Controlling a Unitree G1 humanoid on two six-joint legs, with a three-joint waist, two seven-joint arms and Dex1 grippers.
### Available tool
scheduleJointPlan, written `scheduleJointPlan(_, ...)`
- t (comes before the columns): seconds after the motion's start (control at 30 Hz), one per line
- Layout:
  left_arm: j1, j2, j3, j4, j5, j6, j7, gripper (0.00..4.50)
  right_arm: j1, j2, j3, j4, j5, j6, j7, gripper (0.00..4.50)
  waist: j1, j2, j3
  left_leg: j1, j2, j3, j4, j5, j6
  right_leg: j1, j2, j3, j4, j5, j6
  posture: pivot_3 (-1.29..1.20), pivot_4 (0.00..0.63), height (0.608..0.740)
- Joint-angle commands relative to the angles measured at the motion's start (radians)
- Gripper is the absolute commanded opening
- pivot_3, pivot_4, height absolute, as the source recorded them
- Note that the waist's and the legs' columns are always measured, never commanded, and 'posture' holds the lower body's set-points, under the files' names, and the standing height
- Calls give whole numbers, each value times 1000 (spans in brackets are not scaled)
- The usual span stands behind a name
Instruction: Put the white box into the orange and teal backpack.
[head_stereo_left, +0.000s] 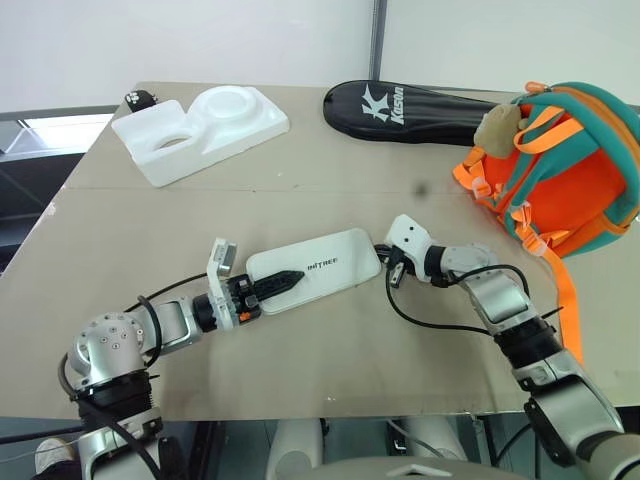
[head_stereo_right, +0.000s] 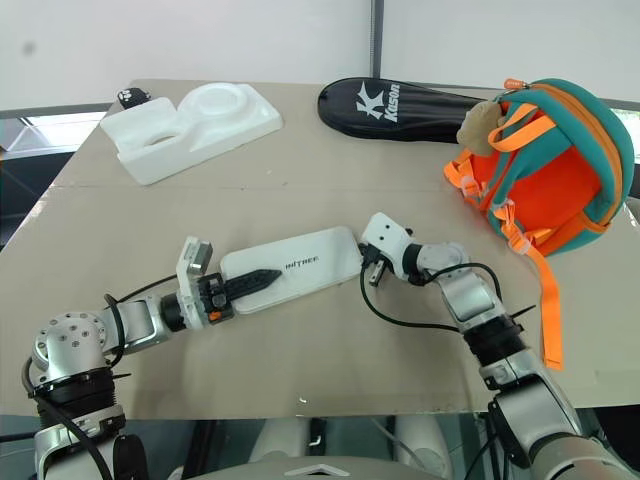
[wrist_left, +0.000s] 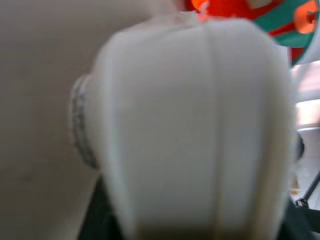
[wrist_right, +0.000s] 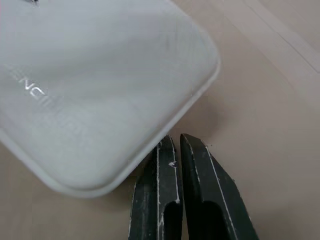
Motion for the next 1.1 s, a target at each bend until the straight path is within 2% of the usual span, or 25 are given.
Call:
scheduleJointPlan(0.03,12,0,19,-36,-20,-9,31,1087,29,-11,-72,-147,53,63,-25,0,0,0,0,0,0,0,0,0,0,0,0,0,0,0,0,0,150,740)
scheduleJointPlan(0.07,9,-4,28,-42,-32,-20,36,1087,52,-18,-117,-213,100,113,-26,0,0,0,0,0,0,0,0,0,0,0,0,0,0,0,0,0,150,740)
scheduleJointPlan(0.17,0,-10,47,-74,-63,-60,37,1087,128,-32,-300,-446,242,265,-78,848,6,0,0,-1,0,-1,1,0,0,0,0,0,0,0,0,0,150,740)
scheduleJointPlan(0.23,4,-2,46,-85,-61,-91,25,1087,182,-54,-385,-585,297,361,-114,1769,8,0,0,-2,0,-2,1,0,0,0,-1,-2,0,0,0,0,150,740)
scheduleJointPlan(0.3,11,13,31,-97,-51,-122,1,1087,226,-75,-463,-697,362,443,-146,2903,6,0,0,-2,0,-2,1,0,0,0,-1,-2,-1,0,-1,0,150,740)
scheduleJointPlan(0.33,6,15,31,-97,-56,-132,-2,1087,242,-77,-514,-747,404,488,-168,3168,5,0,0,-2,0,-2,0,0,0,0,-1,-2,-2,-2,-3,0,150,740)
scheduleJointPlan(0.43,-35,13,30,-107,-70,-180,-9,1086,301,-100,-697,-906,525,660,-239,4447,5,0,0,-3,0,-2,-1,0,0,-1,-1,-2,-2,-2,-4,0,150,740)
scheduleJointPlan(0.57,-86,14,-4,-111,-36,-262,-45,1086,269,-89,-793,-964,561,815,-393,4500,7,0,0,-3,0,-2,0,0,0,-1,-1,-2,-2,-2,-4,0,150,740)
scheduleJointPlan(0.63,-130,8,-41,-115,-7,-308,-52,1086,218,-104,-805,-924,508,887,-491,4500,4,0,0,-3,-1,-1,1,0,0,-1,-1,-1,-2,-2,-4,0,150,740)
scheduleJointPlan(0.73,-166,4,-76,-110,12,-348,-59,1086,132,-89,-790,-822,465,877,-576,4500,2,0,0,-3,-1,-1,2,0,0,0,-1,-1,-2,-2,-5,0,150,740)
scheduleJointPlan(0.87,-195,-11,-107,-122,20,-379,-33,1086,-10,-62,-720,-551,371,715,-651,4500,-1,0,1,-3,-1,-1,1,0,1,-1,0,0,-2,-2,-4,0,150,740)
scheduleJointPlan(1.0,-187,-18,-118,-162,23,-408,-1,1086,-167,-48,-672,-205,274,401,-678,4500,-2,1,1,-5,-1,0,0,0,1,-3,1,1,-3,0,0,0,150,740)
scheduleJointPlan(1.07,-164,-26,-108,-198,5,-414,29,1086,-224,-53,-660,-91,273,303,-638,3575,-1,2,2,-5,-1,0,0,0,1,-3,1,1,-3,0,0,0,150,740)
scheduleJointPlan(1.1,-151,-30,-101,-217,-4,-418,46,1086,-245,-63,-646,-52,265,243,-611,2837,-1,2,2,-5,-1,0,-1,0,1,-3,1,1,-3,0,1,0,150,740)
